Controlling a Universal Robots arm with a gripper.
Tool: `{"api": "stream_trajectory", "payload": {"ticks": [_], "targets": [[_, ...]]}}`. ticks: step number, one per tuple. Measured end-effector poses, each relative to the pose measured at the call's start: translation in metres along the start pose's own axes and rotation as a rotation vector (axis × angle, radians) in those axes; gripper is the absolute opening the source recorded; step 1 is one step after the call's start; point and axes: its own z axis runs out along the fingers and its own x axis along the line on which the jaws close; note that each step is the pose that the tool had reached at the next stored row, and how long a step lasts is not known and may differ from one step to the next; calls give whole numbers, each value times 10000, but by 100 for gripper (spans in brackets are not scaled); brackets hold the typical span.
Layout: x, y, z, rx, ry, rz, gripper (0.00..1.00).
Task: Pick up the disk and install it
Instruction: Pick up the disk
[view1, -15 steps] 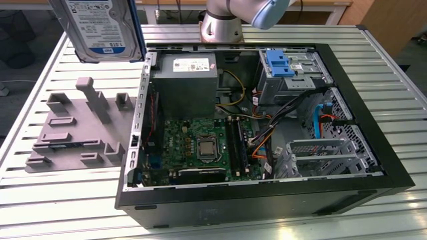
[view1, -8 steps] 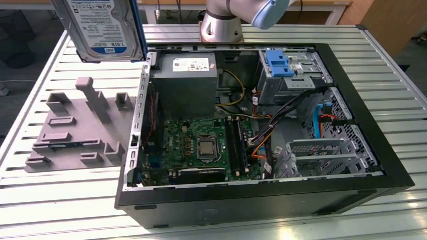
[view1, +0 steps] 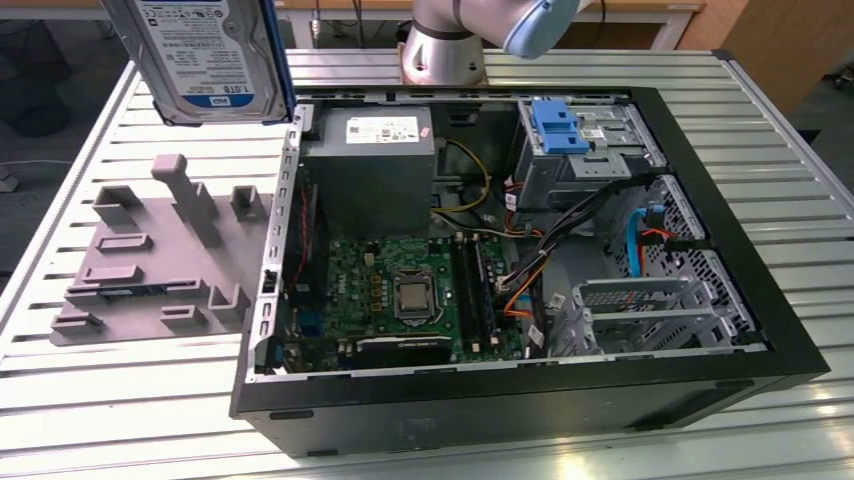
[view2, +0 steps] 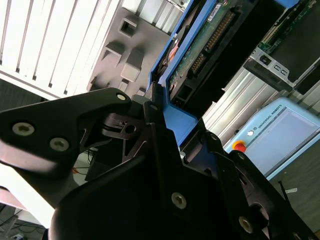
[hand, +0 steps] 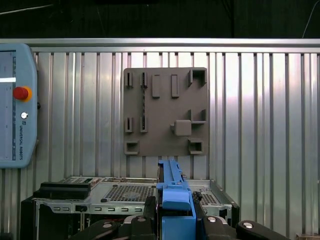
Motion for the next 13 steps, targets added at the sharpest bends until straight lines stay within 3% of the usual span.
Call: {"api": "stream_trajectory", "payload": {"ticks": [4, 9, 13], "targets": [[-1, -47, -1, -2, 1, 0, 36], [-3, -262, -3, 0, 0, 1, 36], [-3, -359, -3, 0, 0, -1, 36]]}}
